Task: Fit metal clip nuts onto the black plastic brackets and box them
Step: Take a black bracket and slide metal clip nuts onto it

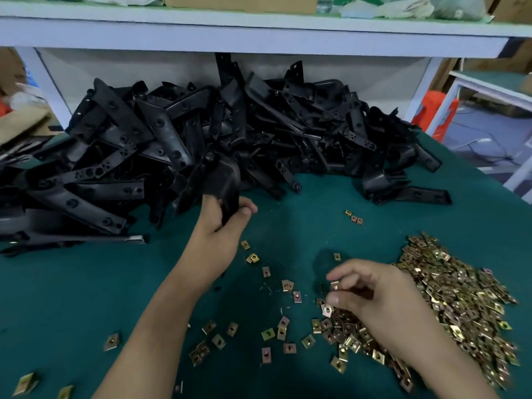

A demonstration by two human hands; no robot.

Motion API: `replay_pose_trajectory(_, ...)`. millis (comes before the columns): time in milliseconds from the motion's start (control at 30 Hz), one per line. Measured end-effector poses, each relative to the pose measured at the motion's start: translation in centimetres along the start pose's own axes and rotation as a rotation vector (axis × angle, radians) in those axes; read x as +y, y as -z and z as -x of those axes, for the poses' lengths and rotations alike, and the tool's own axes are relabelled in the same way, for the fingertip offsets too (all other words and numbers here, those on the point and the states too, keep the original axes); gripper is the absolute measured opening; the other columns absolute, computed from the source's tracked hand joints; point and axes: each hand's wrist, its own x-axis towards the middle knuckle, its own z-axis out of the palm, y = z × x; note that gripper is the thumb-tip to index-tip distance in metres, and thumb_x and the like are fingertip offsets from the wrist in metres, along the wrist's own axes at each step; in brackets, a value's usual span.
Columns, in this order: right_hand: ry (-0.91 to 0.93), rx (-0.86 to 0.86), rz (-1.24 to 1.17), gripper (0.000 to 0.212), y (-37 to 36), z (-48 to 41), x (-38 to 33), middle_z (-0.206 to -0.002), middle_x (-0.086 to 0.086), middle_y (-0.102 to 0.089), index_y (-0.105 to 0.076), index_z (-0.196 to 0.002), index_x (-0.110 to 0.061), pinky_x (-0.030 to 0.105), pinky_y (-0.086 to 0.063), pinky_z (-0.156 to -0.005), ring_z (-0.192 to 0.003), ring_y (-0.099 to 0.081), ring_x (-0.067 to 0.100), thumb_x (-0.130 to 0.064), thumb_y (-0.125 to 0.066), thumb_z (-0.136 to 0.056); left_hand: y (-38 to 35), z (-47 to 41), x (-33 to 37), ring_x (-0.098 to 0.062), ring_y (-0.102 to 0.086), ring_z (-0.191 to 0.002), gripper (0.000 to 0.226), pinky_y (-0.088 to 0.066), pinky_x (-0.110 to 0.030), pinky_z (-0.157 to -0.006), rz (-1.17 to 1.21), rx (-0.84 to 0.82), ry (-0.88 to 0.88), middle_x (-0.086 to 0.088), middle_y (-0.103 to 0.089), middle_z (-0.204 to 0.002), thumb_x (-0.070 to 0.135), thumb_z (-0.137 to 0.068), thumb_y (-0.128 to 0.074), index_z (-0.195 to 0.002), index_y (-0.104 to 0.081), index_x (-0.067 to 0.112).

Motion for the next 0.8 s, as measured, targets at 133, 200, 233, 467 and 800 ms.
replay_pose_trajectory(133,0.021,-0.03,0.015,0.029,0.1,-0.4,-0.5,-0.087,-0.037,-0.068,-0.073,-0.088,-0.055,0.011,-0.044,-0.08,-0.089,-0.062,-0.016,-0.03,-0.082,-0.078,0.9,0.1,-0.2,-0.017,-0.046,-0.103,0.062,-0.04,-0.03,-0.087,0.369,-0.018,0.102,0.002,-0.054,-0.11,0.011,-0.072,-0.054,-0.093,-0.062,0.069)
replay_pose_trajectory(200,0.039,-0.04,-0.007,0.027,0.0,-0.7,-1.1,-0.09,-0.035,-0.069,-0.075,-0.089,-0.055,0.009,-0.044,-0.079,-0.092,-0.062,-0.015,-0.03,-0.082,-0.078,1.9,0.2,-0.8,-0.01,-0.056,-0.101,0.076,-0.05,-0.022,-0.085,0.559,-0.083,0.129,0.005,-0.061,-0.107,0.002,-0.071,-0.05,-0.125,-0.058,0.056)
replay_pose_trajectory(233,0.047,-0.039,-0.01,0.026,-0.1,-0.9,-1.3,-0.089,-0.031,-0.069,-0.075,-0.087,-0.054,0.01,-0.044,-0.076,-0.09,-0.063,-0.011,-0.031,-0.083,-0.076,2.3,0.2,-1.0,-0.008,-0.06,-0.097,0.079,-0.052,-0.024,-0.083,0.601,-0.129,0.132,0.005,-0.063,-0.106,0.0,-0.073,-0.049,-0.134,-0.057,0.049)
replay_pose_trajectory(467,0.087,-0.169,0.008,0.017,-0.4,-4.3,-3.1,-0.079,-0.016,-0.071,-0.072,-0.084,-0.037,0.022,-0.048,-0.076,-0.078,-0.066,-0.001,-0.027,-0.085,-0.078,2.5,0.4,-0.4,-0.02,-0.042,-0.081,0.027,-0.034,-0.037,-0.075,0.861,-0.145,0.219,-0.006,-0.062,-0.098,0.022,-0.077,-0.061,-0.104,-0.059,0.021)
replay_pose_trajectory(800,0.018,-0.345,-0.798,0.014,-3.2,-6.6,-2.7,-0.083,0.006,-0.067,-0.063,-0.096,-0.005,0.026,-0.055,-0.076,-0.081,-0.067,0.02,0.0,-0.066,-0.083,1.7,1.3,-0.9,-0.026,-0.069,-0.08,0.046,-0.049,-0.025,-0.053,0.665,-0.273,0.276,-0.019,-0.067,-0.106,-0.008,-0.077,-0.061,-0.118,-0.065,0.01)
